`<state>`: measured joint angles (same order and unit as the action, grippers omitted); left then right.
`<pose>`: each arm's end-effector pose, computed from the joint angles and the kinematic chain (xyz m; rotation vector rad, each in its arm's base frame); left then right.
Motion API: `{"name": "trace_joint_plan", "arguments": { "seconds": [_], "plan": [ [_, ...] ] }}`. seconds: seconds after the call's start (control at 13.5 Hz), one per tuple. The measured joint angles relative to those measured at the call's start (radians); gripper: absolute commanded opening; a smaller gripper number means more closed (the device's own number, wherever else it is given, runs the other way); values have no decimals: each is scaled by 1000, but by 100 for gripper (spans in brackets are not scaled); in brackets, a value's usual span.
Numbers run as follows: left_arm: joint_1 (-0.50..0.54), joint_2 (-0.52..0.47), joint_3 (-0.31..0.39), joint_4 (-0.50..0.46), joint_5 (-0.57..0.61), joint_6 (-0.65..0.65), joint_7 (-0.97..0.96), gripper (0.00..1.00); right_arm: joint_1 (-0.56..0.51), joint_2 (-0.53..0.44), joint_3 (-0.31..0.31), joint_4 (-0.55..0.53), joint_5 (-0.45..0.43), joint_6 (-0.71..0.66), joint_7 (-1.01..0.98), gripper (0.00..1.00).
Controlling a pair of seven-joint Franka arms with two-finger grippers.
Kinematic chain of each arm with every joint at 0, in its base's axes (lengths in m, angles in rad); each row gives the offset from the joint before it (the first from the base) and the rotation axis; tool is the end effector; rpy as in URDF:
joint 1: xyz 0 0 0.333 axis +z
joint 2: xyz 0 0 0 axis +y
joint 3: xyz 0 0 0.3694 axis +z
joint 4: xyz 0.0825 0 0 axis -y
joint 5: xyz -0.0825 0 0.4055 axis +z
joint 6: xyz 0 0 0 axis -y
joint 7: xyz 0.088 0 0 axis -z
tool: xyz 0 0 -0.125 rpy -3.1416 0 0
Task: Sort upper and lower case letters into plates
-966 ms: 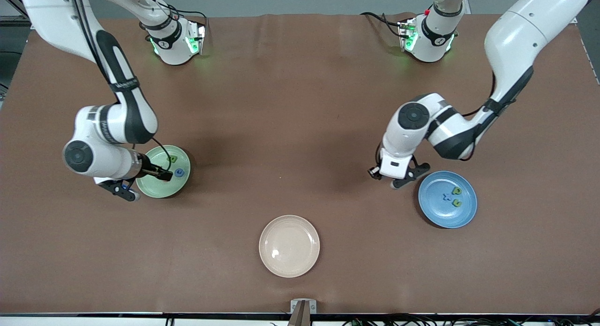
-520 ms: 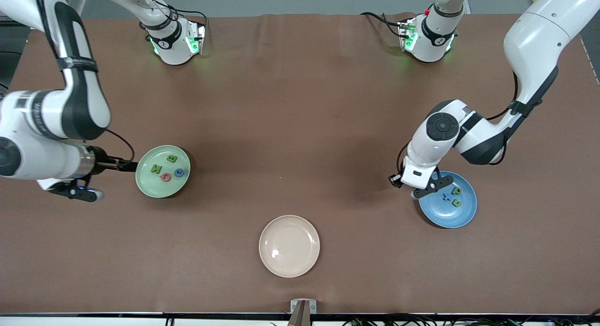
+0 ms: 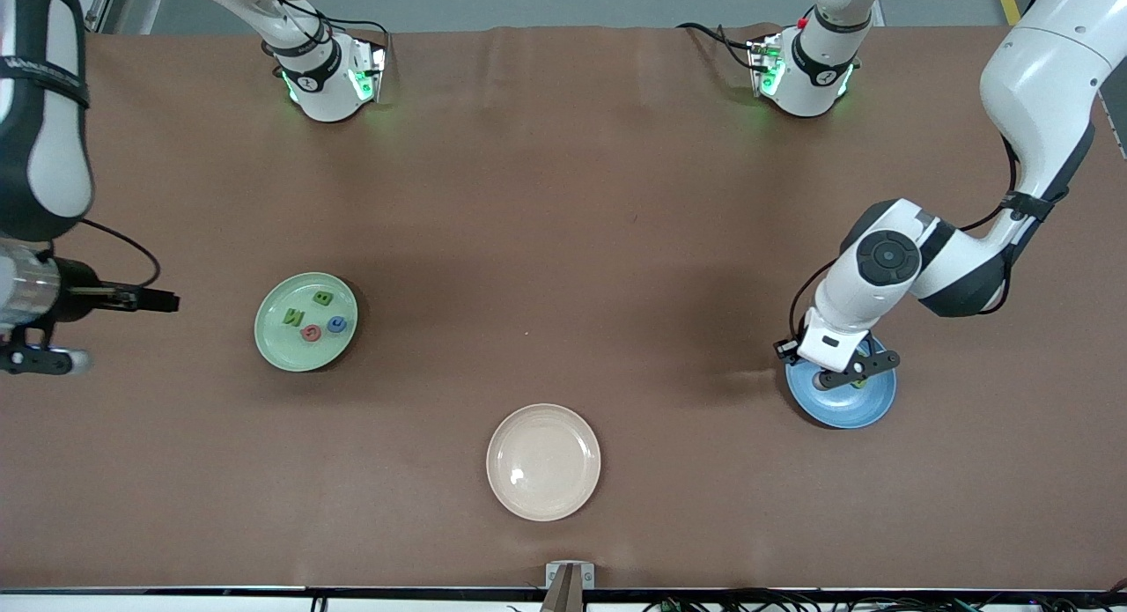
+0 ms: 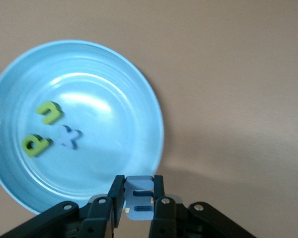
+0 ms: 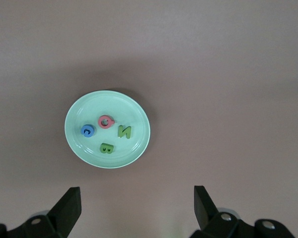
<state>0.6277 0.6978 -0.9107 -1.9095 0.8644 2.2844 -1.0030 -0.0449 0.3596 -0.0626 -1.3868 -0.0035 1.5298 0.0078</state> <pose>0.6558 -0.1122 0.2571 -3.0568 -0.3984 -0.1738 0.6766 -0.0666 0.5195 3.1032 -0.1762 -0.3384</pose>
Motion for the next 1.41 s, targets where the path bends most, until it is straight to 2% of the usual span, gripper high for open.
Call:
{"name": "trace_joint_plan", "arguments": {
  "seconds": [0.3, 0.37, 0.45, 0.52, 0.59, 0.67, 0.74, 0.89, 1.19, 1.41],
  "plan": [
    [19, 2, 47, 12, 0, 1, 85, 4, 4, 7, 15, 23, 0, -7, -1, 100],
    [21, 4, 51, 13, 0, 1, 90, 8, 6, 7, 18, 27, 0, -26, -1, 100],
    [21, 5, 59, 13, 0, 1, 93, 17, 6, 7, 19, 30, 0, -51, -1, 100],
    [21, 5, 66, 13, 0, 1, 97, 29, 6, 7, 19, 31, 0, -65, -1, 100],
    [21, 7, 72, 14, 0, 2, 98, 47, 6, 6, 19, 32, 0, -72, -2, 100],
    [21, 8, 74, 17, 0, 2, 99, 69, 6, 5, 19, 32, 0, -77, -4, 100],
    [21, 10, 75, 21, 0, 2, 99, 100, 7, 1, 20, 30, 1, -78, -8, 100],
    [20, 10, 75, 31, 0, 3, 99, 100, 19, -23, 20, 4, 1, -65, -12, 100],
    [18, 10, 56, 73, 0, 3, 101, 100, 38, -128, 21, -121, 1, 1, -12, 100],
    [19, -18, 21, 118, -3, -23, 193, 100, 38, -204, 20, -186, 1, 9, -12, 100]
  ]
}}
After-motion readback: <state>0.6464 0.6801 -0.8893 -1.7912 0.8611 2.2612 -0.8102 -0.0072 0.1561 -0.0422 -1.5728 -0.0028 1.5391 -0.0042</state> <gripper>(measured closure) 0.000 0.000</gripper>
